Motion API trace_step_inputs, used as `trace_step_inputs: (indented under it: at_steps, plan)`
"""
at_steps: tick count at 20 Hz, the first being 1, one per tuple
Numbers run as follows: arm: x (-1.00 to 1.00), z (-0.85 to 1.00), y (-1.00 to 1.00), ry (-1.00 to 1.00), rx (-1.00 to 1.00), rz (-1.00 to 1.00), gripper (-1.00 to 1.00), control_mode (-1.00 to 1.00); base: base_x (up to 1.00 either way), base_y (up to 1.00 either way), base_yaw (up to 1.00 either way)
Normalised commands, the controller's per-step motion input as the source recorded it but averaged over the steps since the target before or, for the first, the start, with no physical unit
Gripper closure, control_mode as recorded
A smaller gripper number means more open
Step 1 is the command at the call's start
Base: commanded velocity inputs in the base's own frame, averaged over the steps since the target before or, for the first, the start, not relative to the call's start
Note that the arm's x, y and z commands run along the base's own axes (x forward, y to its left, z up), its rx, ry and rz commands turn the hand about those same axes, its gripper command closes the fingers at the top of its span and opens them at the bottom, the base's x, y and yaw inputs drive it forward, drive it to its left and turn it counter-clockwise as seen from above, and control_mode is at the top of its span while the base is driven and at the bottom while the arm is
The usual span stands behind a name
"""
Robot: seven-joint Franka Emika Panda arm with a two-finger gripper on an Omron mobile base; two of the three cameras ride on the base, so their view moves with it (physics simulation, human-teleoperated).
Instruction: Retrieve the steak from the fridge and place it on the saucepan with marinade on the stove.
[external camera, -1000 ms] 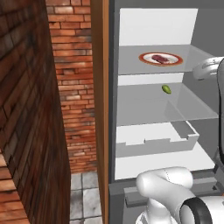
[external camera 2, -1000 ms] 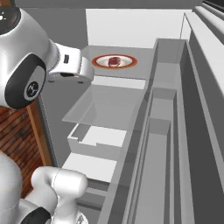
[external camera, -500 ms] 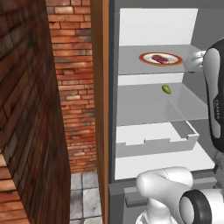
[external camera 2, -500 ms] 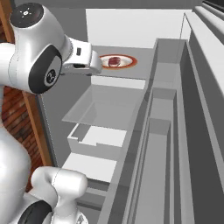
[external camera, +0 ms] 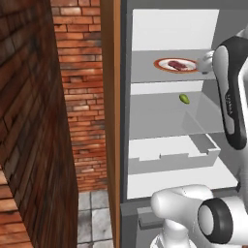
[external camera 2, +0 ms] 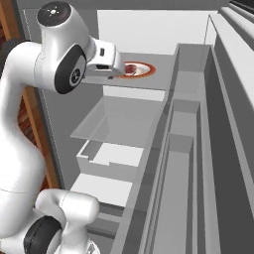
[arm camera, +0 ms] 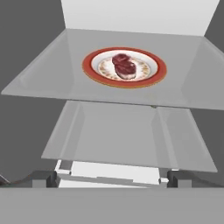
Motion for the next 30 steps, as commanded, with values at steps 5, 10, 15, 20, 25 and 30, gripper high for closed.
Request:
trace_step_inputs:
  at_steps: [5, 10, 15, 20, 25, 30]
  plan:
    - [0.42, 0.00, -0.01, 0.01, 0.00, 0.00, -1.00, -1.00, 0.00, 0.00, 0.00]
    - [0.33, -0.14, 0.00, 0.01, 0.00, 0.00, -1.00, -1.00, 0.00, 0.00, 0.00]
    - [0.34, -0.23, 0.00, 0.00, 0.00, 0.00, -1.00, -1.00, 0.00, 0.00, 0.00]
    - [0.40, 0.00, 0.00, 0.00, 0.00, 0.00, -1.00, -1.00, 0.00, 0.00, 0.00]
    - [0.43, 0.00, 0.00, 0.00, 0.00, 0.00, -1.00, -1.00, 0.00, 0.00, 0.00]
    - [0.40, 0.00, -0.11, 0.00, 0.00, 0.00, -1.00, -1.00, 0.00, 0.00, 0.00]
